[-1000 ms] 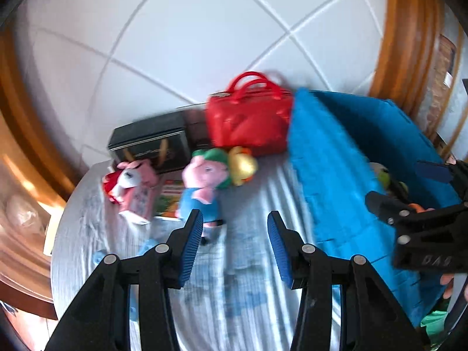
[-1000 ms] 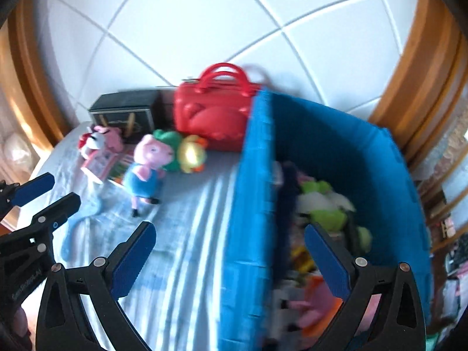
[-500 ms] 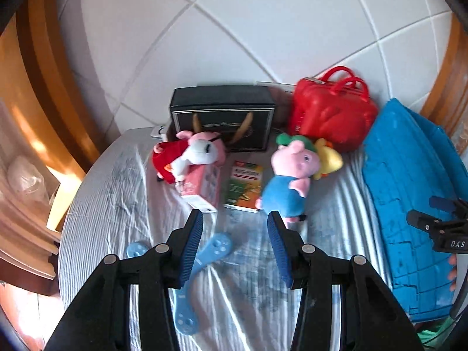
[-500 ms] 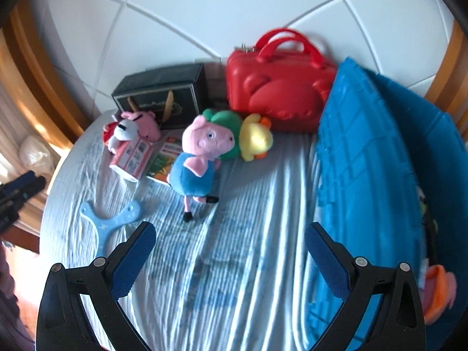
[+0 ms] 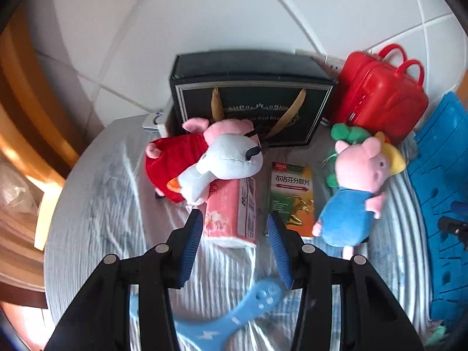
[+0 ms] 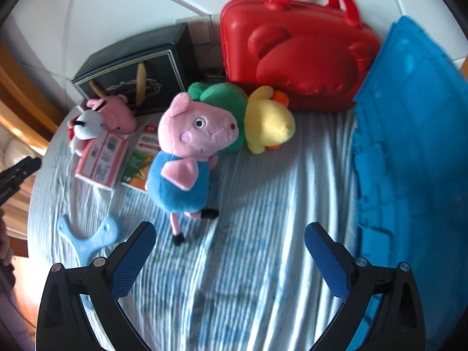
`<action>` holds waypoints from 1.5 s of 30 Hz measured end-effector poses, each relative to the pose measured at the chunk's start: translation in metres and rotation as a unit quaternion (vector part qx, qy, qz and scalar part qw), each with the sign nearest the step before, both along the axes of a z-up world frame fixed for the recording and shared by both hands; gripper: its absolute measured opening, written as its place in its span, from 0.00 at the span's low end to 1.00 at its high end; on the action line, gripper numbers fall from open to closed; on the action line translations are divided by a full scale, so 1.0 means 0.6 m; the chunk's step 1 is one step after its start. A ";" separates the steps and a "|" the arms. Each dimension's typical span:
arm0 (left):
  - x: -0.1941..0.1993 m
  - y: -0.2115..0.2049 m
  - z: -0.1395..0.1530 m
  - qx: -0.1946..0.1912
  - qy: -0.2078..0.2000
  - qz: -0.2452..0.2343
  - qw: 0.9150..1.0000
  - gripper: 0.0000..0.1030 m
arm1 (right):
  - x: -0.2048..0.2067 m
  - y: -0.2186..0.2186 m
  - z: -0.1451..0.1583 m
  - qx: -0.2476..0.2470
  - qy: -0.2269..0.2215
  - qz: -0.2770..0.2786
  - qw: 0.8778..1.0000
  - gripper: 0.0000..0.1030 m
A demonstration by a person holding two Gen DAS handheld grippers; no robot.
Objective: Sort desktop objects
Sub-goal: 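Grasp the white rabbit plush with the left gripper while the right grasps the pink pig plush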
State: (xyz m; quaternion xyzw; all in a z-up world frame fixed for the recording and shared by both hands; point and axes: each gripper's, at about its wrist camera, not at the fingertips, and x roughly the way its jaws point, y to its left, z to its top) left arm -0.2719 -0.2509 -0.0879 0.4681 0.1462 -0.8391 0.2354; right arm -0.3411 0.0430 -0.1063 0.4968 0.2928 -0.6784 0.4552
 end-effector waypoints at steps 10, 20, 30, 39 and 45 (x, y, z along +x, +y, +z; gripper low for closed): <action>-0.108 -0.097 -0.105 -0.012 -0.011 -0.032 0.999 0.44 | -0.015 -0.093 -0.070 0.008 -0.031 0.003 0.999 1.00; -0.118 -0.087 -0.116 -0.061 -0.007 -0.055 0.997 0.38 | 0.014 -0.185 -0.159 0.006 -0.098 -0.010 0.995 1.00; -0.081 -0.098 -0.089 -0.019 0.022 -0.025 0.999 0.10 | 0.033 -0.197 -0.171 0.002 -0.083 -0.008 0.997 0.67; -0.033 -0.028 -0.012 -0.036 0.053 -0.042 0.997 0.10 | 0.069 -0.124 -0.041 -0.049 -0.036 0.020 0.998 0.63; 0.014 0.047 0.085 -0.058 0.096 -0.053 0.992 0.10 | 0.079 -0.073 0.069 -0.097 -0.005 0.023 0.995 0.64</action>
